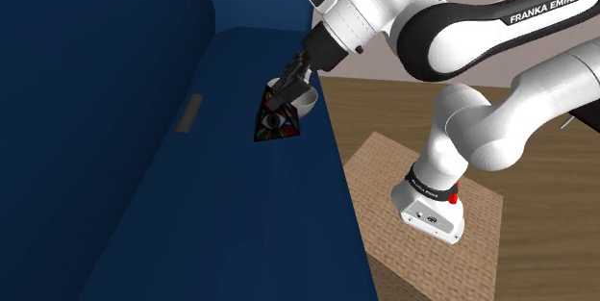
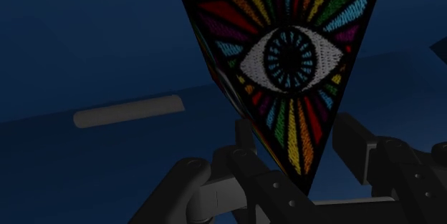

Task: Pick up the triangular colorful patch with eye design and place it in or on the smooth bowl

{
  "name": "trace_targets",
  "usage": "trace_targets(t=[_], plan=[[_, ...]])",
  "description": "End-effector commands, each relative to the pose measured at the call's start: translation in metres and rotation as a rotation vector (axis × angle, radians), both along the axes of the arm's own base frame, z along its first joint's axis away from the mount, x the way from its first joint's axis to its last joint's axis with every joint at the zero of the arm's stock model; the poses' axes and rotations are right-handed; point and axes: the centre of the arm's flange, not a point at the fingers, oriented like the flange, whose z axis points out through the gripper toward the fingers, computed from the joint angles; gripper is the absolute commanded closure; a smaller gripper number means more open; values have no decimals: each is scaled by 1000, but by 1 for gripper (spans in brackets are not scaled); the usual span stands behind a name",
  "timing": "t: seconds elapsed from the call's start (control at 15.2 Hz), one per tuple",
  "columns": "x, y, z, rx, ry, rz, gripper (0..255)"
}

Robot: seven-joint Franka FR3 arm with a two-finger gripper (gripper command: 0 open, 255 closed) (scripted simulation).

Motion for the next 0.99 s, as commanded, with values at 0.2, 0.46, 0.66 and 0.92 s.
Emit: trace_targets(t=[0.2, 0.46, 0.66, 0.92], plan=[[-1, 0, 23, 0, 0, 0, 255], [26, -45, 27, 0, 0, 0, 255], [46, -79, 30, 0, 0, 0, 255], [72, -124, 34, 0, 0, 0, 255]])
